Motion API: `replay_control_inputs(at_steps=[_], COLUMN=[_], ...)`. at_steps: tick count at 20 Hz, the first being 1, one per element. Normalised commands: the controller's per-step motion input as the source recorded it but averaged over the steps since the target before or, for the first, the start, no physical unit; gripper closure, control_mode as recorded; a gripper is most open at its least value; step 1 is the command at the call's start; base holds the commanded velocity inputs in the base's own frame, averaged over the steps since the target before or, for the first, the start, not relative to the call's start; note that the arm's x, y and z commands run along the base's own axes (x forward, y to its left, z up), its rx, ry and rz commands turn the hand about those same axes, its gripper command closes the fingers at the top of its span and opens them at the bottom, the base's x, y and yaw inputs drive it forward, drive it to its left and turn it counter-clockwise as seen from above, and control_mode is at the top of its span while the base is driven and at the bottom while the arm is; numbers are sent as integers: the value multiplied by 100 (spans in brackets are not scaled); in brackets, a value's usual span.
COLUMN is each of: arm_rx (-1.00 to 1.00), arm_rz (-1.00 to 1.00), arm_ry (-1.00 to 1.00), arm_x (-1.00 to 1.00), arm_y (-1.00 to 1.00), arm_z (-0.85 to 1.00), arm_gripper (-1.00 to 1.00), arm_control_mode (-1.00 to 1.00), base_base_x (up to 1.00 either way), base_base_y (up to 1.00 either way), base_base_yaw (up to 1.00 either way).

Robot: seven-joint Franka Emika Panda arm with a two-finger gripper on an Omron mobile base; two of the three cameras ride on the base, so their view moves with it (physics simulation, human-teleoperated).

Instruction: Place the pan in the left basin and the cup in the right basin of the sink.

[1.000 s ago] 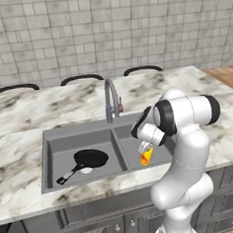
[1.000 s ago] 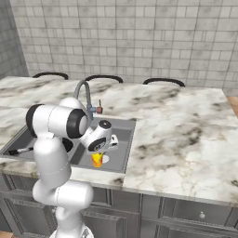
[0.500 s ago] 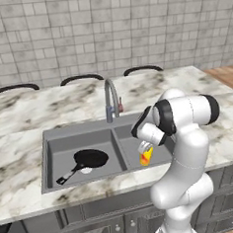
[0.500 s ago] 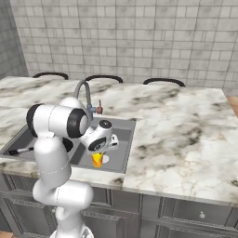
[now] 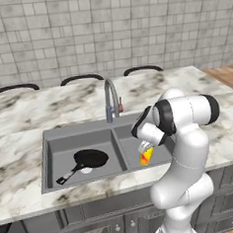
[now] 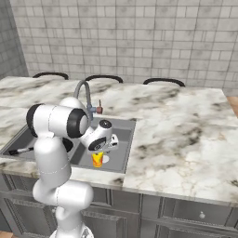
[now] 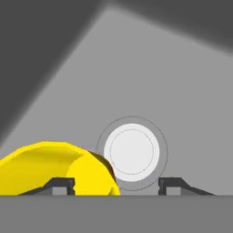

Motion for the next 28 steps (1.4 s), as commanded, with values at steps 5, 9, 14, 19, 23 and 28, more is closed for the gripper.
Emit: replay_control_inputs(at_steps=[5,9,14,19,23,28], arm_rx=[0,0,0,0,0,0], arm_rz=[0,0,0,-1,-3,-7], arm_ry=[0,0,0,0,0,0], arm_x=[0,-1,-5,-33,-64,-71], arm_y=[0,0,0,0,0,0], arm_z=[14,44,51,53,48,46], arm_gripper=[-100,-100,-100,-100,-100,-100], arm_control_mode=[-100,-100,-100,-100,-100,-100], base_base_x=[0,0,0,0,0,0], base_base_y=[0,0,0,0,0,0], base_base_yaw=[0,0,0,0,0,0])
